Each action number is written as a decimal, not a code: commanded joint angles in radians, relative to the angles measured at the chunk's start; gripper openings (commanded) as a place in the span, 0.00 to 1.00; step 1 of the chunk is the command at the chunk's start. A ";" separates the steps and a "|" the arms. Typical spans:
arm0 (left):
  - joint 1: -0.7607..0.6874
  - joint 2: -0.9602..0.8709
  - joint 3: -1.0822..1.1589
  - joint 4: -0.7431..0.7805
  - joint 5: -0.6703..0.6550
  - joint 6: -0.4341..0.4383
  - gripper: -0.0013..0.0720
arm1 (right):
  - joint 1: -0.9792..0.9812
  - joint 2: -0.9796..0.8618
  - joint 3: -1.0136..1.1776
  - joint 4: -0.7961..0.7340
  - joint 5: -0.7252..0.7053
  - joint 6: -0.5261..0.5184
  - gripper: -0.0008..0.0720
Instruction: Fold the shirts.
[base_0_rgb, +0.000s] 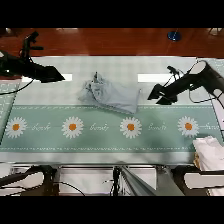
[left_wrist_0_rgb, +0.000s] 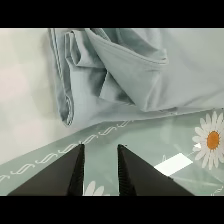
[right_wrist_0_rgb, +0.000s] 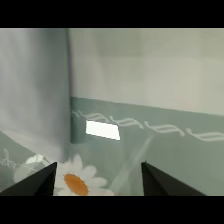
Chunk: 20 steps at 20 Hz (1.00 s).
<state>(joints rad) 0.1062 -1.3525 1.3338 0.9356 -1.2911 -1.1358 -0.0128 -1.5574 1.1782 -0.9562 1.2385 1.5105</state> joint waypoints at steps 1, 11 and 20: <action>0.020 0.019 0.001 0.000 -0.057 0.003 0.39 | 0.054 -0.003 -0.093 0.161 -0.231 -0.038 0.83; 0.020 0.116 0.001 0.000 -0.064 0.029 0.38 | 0.248 -0.146 -0.095 0.432 -0.507 -0.102 0.80; 0.020 0.121 0.001 0.000 -0.064 0.052 0.38 | 0.163 0.090 0.092 0.344 -0.225 -0.022 0.04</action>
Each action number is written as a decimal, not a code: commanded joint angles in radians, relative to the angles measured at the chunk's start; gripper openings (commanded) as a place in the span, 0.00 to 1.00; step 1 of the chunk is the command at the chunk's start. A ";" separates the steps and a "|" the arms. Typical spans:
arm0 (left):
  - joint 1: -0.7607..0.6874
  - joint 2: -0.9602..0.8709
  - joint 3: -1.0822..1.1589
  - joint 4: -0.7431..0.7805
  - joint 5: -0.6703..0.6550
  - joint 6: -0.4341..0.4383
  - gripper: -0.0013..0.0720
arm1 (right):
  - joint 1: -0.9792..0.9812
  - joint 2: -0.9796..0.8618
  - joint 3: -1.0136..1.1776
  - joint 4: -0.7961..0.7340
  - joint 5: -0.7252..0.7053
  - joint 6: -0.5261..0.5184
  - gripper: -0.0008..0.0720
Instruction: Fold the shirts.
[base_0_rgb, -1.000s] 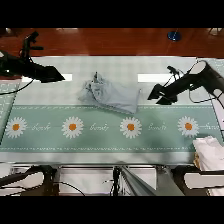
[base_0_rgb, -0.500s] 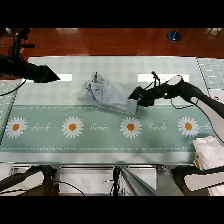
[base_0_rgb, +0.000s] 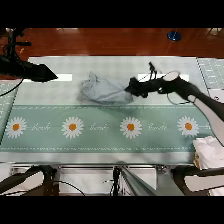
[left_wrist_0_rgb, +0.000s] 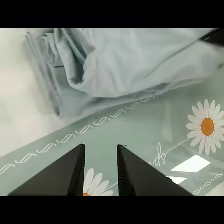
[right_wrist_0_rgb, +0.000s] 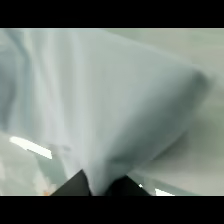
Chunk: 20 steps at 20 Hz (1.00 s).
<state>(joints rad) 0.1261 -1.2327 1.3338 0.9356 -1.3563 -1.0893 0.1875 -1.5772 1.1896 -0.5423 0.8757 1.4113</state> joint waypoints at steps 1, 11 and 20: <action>0.000 0.002 0.001 0.000 0.002 0.012 0.38 | -0.056 0.174 0.140 -0.133 0.209 0.132 0.04; 0.000 0.002 0.000 0.000 -0.019 0.023 0.38 | -0.477 0.529 0.663 -0.471 0.913 0.464 0.04; 0.000 0.001 -0.003 0.000 -0.034 0.035 0.38 | -0.896 0.602 0.689 -0.517 0.984 0.577 0.04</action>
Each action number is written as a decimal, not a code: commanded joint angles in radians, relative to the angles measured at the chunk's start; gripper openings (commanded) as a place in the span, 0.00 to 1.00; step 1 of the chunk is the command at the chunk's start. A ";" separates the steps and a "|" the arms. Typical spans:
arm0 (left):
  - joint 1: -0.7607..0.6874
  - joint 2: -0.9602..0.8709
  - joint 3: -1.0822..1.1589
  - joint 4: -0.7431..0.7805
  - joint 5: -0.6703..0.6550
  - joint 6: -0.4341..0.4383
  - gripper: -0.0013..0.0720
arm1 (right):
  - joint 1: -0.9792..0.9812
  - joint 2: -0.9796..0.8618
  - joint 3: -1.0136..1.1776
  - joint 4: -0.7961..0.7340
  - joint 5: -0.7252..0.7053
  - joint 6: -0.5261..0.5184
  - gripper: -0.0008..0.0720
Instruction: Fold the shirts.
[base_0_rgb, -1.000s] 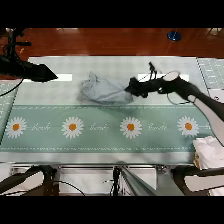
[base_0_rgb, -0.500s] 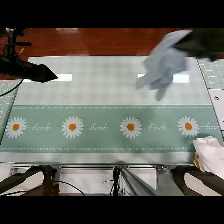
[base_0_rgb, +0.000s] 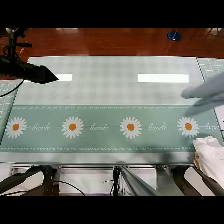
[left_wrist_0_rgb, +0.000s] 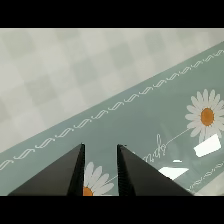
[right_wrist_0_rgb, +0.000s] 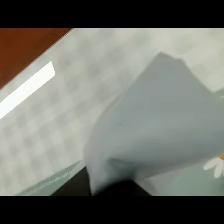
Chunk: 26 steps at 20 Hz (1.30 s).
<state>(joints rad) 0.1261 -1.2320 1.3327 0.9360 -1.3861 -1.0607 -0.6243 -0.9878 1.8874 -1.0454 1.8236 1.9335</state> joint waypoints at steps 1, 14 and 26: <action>0.000 0.000 -0.005 0.000 -0.005 0.014 0.38 | -0.085 0.023 -0.044 -0.020 0.036 0.070 0.04; 0.000 -0.050 -0.055 0.017 -0.003 0.058 0.38 | -0.315 0.179 -0.368 -0.365 0.038 0.000 0.04; 0.000 -0.116 -0.055 0.084 0.007 0.058 0.38 | -0.608 0.169 -0.714 -0.803 0.037 -0.378 0.04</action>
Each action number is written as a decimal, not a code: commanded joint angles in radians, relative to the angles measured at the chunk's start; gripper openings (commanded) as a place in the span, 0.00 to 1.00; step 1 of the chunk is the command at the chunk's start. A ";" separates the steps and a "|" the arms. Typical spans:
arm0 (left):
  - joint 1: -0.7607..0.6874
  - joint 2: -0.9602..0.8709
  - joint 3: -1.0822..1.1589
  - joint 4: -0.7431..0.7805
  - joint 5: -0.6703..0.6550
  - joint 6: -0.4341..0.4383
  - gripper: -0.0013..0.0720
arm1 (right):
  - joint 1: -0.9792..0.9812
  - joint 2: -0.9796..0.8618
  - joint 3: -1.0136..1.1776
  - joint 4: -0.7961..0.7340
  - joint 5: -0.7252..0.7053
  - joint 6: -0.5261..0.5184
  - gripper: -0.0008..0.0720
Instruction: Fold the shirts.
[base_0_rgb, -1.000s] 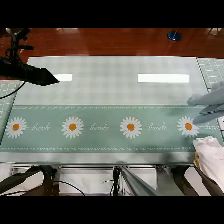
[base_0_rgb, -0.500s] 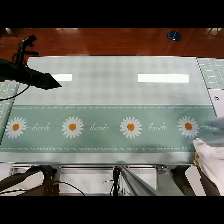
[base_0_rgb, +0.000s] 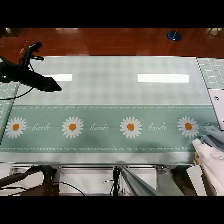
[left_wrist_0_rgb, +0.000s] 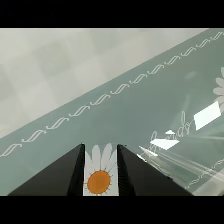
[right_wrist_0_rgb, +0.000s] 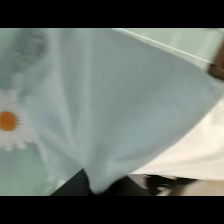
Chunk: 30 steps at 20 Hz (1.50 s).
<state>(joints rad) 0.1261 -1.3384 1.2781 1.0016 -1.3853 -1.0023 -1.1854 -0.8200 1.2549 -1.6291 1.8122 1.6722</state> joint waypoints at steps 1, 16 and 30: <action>0.000 -0.013 0.000 0.026 0.017 -0.001 0.38 | -0.072 0.000 -0.103 -0.267 0.048 -0.121 0.04; 0.007 -0.060 0.000 0.167 0.045 -0.006 0.38 | -0.171 -0.140 -0.507 -0.579 -0.111 -0.106 0.05; 0.008 -0.060 0.000 0.169 0.033 -0.032 0.38 | -0.171 -0.258 -0.445 -1.026 -0.545 0.141 0.68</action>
<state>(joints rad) 0.1329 -1.3983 1.2781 1.1679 -1.3529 -1.0321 -1.3556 -1.0740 0.7715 -2.5366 1.4220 1.6569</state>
